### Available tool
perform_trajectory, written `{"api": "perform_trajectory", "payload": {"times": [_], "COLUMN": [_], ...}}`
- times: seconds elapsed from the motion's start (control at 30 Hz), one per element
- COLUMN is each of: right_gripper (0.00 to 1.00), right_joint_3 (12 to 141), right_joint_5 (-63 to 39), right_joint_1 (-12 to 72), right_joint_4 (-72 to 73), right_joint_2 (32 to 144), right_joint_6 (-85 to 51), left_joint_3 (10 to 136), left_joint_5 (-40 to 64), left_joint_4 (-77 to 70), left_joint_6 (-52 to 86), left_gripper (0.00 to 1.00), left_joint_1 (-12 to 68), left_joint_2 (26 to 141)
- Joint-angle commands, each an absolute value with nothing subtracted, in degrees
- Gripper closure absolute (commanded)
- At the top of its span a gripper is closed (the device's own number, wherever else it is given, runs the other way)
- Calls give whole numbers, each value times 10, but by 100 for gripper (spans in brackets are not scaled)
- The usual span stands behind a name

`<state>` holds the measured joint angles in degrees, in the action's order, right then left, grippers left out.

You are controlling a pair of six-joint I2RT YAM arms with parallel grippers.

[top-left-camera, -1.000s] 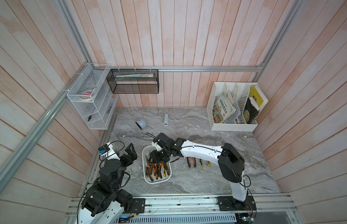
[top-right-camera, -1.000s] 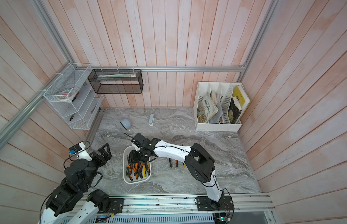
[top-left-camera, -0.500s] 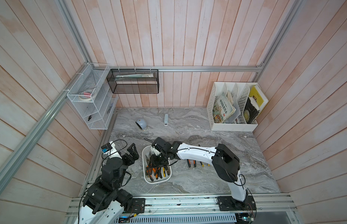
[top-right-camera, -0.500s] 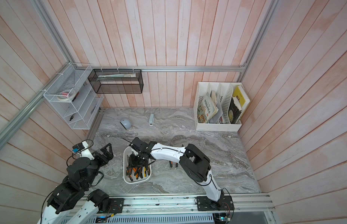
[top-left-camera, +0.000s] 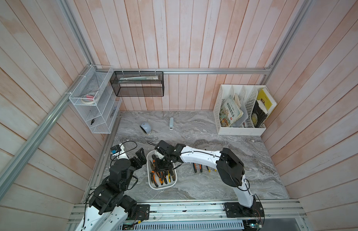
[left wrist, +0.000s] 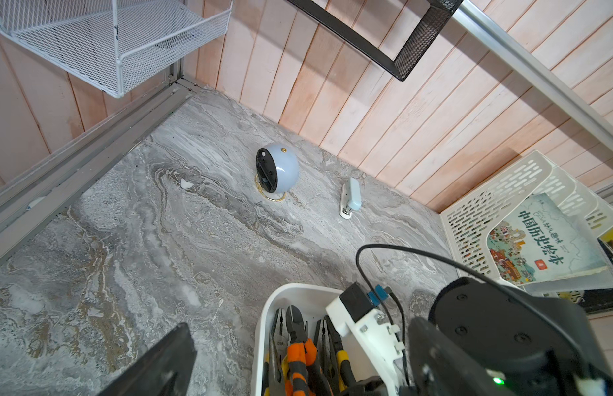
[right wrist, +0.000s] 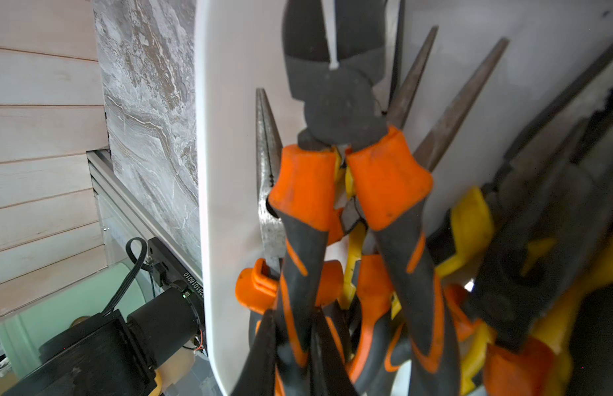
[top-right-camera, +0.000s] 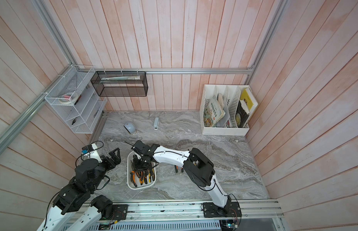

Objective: Take the pliers out of the storage box
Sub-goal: Pick up the pliers from the storage box, then place the pliers at the center of the board.

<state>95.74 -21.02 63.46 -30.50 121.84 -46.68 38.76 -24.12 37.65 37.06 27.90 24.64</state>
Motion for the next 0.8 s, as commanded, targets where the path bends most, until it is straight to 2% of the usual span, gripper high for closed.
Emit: {"api": "perform_trajectory", "payload": {"times": [0.0, 0.3, 0.6, 0.77], "right_gripper": [98, 100, 100, 100], "right_joint_3": [984, 991, 806, 729], "right_joint_5": [-178, -121, -70, -76], "right_joint_1": [635, 613, 592, 569], "right_joint_4": [-329, -390, -272, -235], "right_joint_2": [1188, 1107, 988, 975], "right_joint_6": [-445, -423, -486, -515], "left_joint_3": [384, 385, 384, 384], "left_joint_5": [-231, -229, -227, -225], "left_joint_4": [365, 364, 362, 361], "left_joint_6": [359, 358, 356, 355], "left_gripper": [0, 0, 0, 0], "left_joint_1": [282, 282, 283, 283], "left_joint_2": [248, 249, 254, 257]}}
